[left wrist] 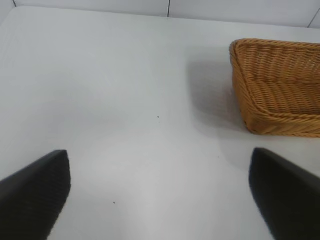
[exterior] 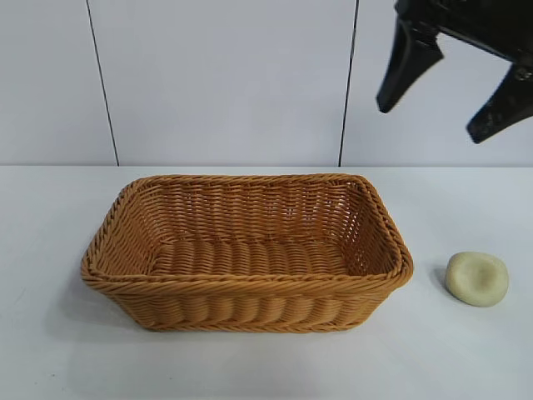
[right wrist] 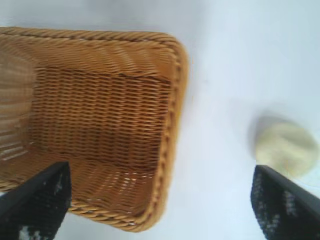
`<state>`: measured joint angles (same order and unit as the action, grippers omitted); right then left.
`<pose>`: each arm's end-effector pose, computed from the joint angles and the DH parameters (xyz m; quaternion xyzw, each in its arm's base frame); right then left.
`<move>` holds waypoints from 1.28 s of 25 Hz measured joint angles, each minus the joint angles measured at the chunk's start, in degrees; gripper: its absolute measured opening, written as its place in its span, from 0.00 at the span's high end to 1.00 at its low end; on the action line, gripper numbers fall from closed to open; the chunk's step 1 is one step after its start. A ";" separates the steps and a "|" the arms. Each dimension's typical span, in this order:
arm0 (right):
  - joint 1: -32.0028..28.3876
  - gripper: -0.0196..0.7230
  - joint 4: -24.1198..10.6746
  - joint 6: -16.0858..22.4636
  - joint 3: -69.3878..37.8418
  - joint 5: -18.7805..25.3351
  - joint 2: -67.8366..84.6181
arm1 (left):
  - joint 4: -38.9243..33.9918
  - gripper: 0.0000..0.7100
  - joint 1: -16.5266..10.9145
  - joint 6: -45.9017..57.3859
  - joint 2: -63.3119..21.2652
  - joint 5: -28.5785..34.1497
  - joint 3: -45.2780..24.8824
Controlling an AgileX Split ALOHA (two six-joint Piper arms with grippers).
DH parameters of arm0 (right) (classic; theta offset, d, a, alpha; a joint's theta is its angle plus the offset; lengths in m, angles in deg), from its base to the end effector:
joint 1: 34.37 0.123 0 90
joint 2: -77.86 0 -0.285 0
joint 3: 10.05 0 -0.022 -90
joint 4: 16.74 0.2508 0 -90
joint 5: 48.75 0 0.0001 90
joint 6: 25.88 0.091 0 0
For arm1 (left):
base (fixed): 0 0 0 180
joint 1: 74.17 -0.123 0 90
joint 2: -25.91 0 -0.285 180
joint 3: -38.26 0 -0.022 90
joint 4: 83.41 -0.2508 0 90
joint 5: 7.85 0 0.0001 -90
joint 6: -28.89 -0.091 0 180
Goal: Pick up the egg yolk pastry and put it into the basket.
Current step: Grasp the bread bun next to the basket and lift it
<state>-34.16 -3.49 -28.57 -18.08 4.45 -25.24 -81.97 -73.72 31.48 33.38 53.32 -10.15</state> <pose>0.3316 0.0179 0.2449 0.0310 0.9851 0.0980 0.1376 -0.0063 -0.0020 0.2775 -0.0153 0.8527 -0.0264 0.5216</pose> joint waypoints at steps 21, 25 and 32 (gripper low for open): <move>-0.32 0.33 -3.09 1.25 0.04 -4.80 -20.98 | 0.00 0.02 0.00 0.00 0.00 -0.04 0.00; -0.32 0.69 -3.38 1.25 0.17 -4.72 -20.98 | 0.00 0.02 0.00 0.00 0.00 -0.04 0.00; -0.15 0.80 -3.54 1.44 6.06 1.73 -15.15 | 0.00 0.02 0.00 0.00 0.00 -0.04 0.00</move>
<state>-34.32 -7.03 -27.13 -12.02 6.17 -40.39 -81.97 -73.72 31.48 33.38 53.28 -10.15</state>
